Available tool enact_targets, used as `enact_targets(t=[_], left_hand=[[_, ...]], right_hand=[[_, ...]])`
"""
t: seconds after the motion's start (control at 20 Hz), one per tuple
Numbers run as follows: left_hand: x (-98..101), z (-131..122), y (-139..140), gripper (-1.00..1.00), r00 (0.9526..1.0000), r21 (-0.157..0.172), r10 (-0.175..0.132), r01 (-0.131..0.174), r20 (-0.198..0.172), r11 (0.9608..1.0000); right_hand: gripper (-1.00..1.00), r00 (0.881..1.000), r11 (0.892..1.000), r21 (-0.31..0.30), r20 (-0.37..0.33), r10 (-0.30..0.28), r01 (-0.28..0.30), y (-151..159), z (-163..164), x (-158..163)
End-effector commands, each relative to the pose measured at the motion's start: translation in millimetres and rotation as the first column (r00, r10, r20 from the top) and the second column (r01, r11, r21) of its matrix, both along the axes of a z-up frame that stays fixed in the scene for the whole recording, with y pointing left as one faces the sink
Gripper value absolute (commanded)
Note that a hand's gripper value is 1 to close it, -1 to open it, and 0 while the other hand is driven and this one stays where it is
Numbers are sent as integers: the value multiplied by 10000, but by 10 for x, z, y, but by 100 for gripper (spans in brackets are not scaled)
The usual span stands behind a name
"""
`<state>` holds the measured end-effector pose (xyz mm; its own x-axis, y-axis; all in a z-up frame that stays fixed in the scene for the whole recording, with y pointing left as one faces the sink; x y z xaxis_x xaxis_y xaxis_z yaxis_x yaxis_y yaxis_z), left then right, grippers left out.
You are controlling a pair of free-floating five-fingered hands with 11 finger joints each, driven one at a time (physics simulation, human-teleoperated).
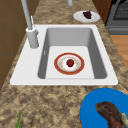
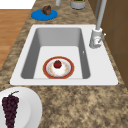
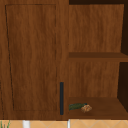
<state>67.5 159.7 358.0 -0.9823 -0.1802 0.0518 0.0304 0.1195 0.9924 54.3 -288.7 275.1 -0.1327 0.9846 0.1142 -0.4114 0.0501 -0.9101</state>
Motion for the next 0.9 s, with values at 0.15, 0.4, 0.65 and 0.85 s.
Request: enact_targets(t=[0.15, 0.4, 0.65, 0.85], left_hand=[[-28, 47, -10, -100, 9963, -1276, 803, -758, 312, 9889], [-123, 278, 45, -100, 9964, -1063, 850, -846, -15, 9907], [-164, 587, 139, -100, 9964, -886, 842, -841, -33, 9925], [-214, 636, 121, -100, 9964, -1468, 843, -836, -14, 9856]], right_hand=[[0, 10000, 10000, 0, 0, 0, 0, 0, 0, 0], [0, 10000, 10000, 0, 0, 0, 0, 0, 0, 0], [0, 10000, 10000, 0, 0, 0, 0, 0, 0, 0], [0, 10000, 10000, 0, 0, 0, 0, 0, 0, 0]])
